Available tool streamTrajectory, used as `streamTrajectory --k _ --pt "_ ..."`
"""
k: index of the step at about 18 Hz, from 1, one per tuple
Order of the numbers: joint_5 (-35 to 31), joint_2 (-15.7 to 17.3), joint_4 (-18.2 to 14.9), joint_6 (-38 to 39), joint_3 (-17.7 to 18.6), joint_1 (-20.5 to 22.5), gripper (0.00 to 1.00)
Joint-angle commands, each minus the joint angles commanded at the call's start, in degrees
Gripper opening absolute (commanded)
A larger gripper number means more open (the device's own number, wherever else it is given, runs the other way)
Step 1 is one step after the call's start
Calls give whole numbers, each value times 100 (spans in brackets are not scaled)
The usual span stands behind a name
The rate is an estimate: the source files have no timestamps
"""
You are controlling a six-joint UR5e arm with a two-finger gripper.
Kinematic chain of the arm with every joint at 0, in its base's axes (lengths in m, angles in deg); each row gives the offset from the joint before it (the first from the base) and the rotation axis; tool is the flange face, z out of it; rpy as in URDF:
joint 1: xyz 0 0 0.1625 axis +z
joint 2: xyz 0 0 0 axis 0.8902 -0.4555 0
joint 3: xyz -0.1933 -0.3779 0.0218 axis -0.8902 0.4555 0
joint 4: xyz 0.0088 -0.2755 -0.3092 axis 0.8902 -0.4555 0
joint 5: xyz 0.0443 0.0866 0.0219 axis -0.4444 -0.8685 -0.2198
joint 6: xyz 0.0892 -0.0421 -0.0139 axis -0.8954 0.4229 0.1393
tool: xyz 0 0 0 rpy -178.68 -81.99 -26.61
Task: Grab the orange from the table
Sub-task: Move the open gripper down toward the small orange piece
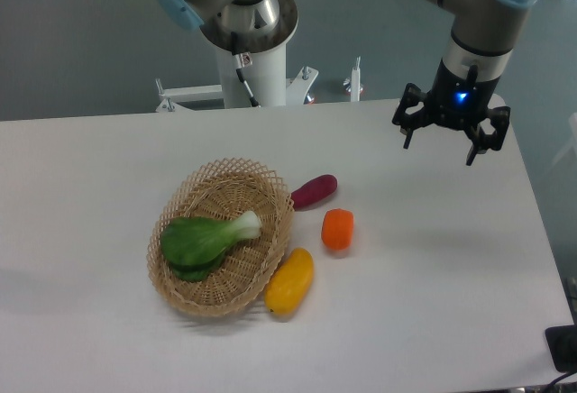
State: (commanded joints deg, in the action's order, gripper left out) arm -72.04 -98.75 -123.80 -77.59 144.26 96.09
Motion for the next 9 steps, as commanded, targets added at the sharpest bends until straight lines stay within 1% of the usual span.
streamTrajectory --k 2,4,5,7,9 --pt "9 -9 202 253 106 -52 100" --pt "-26 -44 256 465 150 -289 100" --pt "-26 -44 247 483 202 -334 100" --pt "-9 9 256 501 596 -413 100" --pt "-9 35 265 510 965 -605 100"
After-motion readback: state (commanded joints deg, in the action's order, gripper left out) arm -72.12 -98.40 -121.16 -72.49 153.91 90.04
